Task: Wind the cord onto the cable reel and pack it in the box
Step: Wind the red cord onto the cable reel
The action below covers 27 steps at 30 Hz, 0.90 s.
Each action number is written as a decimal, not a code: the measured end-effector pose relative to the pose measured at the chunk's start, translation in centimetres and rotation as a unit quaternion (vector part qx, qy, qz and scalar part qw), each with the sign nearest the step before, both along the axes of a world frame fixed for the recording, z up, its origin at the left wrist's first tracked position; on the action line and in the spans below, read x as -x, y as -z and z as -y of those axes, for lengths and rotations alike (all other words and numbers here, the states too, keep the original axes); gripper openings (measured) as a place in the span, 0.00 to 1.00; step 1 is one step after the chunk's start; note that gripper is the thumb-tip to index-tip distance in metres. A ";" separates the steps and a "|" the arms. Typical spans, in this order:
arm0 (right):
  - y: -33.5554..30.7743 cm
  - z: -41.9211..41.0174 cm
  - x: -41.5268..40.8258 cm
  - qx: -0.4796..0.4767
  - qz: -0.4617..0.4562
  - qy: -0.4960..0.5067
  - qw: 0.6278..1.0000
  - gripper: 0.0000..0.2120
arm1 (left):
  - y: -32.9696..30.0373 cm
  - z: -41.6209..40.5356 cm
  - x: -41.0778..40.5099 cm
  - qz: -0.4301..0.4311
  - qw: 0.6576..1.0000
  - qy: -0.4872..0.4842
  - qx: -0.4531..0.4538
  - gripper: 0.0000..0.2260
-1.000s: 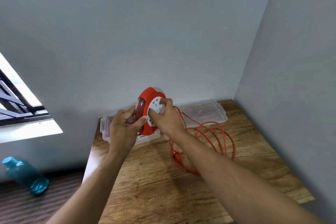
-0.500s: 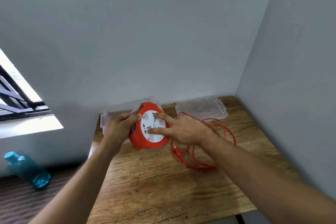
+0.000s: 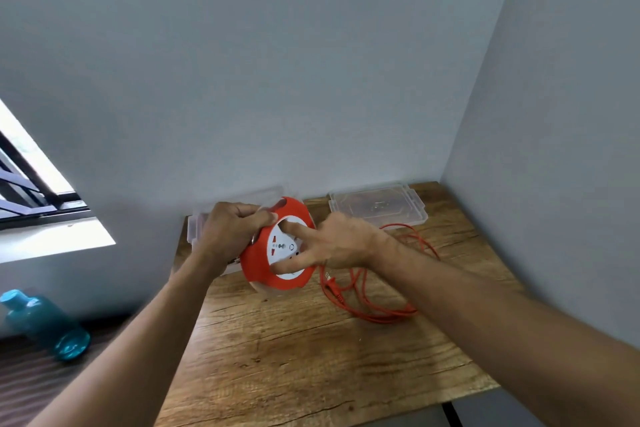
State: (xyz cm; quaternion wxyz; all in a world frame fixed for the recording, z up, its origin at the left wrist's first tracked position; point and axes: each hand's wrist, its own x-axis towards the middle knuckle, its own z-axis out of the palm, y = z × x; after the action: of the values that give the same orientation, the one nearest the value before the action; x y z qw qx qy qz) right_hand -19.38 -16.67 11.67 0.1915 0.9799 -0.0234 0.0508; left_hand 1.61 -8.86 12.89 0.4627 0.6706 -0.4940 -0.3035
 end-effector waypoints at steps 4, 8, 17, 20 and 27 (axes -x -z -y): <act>1.0 0.4 0.2 0.018 0.004 -0.001 1.000 0.35 | 0.5 -0.2 -0.3 -0.009 1.000 -0.017 -0.016 0.08; 1.0 1.1 0.7 0.009 0.022 -0.038 0.999 0.36 | 0.8 -0.2 -0.4 -0.020 1.000 -0.004 -0.015 0.12; 2.5 -4.7 -3.2 -0.315 0.350 0.401 0.786 0.33 | 0.8 -1.1 1.6 0.069 0.990 -0.076 0.092 0.08; 2.5 -7.3 -5.2 -0.666 0.445 0.459 0.385 0.27 | 1.5 -1.9 2.8 0.154 0.978 -0.025 0.136 0.06; 3.5 -6.4 -0.5 -0.472 0.378 0.424 0.675 0.13 | 2.9 -2.1 1.1 0.001 0.997 -0.040 0.060 0.19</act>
State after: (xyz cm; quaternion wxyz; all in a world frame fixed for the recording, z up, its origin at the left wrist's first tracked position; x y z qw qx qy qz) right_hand -18.89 -10.31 8.18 -0.3202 0.7222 -0.5279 0.3119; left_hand 0.54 -6.79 9.94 0.5135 0.6614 -0.4844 -0.2535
